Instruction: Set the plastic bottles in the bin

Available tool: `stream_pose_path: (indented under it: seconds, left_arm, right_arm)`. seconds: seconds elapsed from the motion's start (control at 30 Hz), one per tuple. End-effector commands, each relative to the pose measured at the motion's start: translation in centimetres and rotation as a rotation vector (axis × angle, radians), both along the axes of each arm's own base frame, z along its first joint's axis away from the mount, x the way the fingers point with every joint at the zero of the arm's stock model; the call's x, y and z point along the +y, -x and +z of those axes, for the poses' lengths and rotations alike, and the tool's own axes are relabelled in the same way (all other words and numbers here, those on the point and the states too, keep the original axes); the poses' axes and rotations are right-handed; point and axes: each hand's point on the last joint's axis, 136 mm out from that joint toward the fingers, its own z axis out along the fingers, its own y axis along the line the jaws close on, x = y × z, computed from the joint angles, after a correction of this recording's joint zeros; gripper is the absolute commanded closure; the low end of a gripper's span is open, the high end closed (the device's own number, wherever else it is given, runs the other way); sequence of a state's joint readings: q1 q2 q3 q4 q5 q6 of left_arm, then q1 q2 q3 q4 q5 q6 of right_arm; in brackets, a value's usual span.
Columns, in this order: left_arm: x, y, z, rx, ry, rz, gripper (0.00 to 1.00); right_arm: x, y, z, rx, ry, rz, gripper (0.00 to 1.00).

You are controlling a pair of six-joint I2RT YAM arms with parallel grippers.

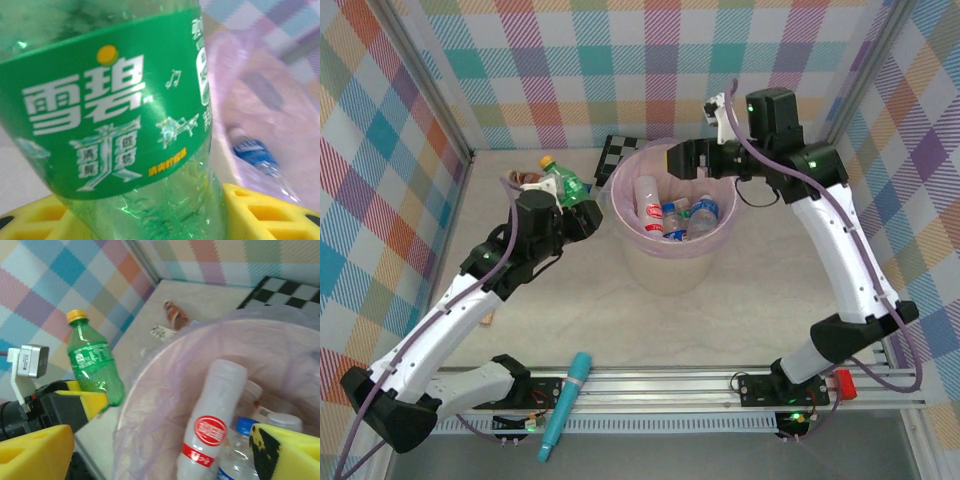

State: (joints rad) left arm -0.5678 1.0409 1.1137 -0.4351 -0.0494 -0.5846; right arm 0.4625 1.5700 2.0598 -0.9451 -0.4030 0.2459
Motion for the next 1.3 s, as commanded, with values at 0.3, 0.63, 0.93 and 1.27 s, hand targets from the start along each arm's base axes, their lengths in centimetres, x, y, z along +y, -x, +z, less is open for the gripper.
stream_pose_path:
  seconds: [0.3,0.63,0.93,1.27]
  left_arm:
    - [-8.3,3.7,5.8,-0.184,0.133,-0.498,0.78]
    - [-9.2,4.2,6.7,-0.207,0.132,-0.539,0.79]
    - [-9.1,4.0,7.0,-0.219,0.13,-0.523,0.82]
    - [-9.2,3.3,8.0,-0.238,0.139,-0.501,0.83]
  right_arm:
    - [7.8,1.4,1.5,0.162,-0.192,0.345,0.0]
    - [10.6,1.1,-1.4,0.273,-0.196,0.405,0.03]
    - [11.7,1.2,-2.4,0.335,-0.206,0.423,0.21]
    - [11.8,1.5,-2.4,0.332,-0.2,0.421,0.41]
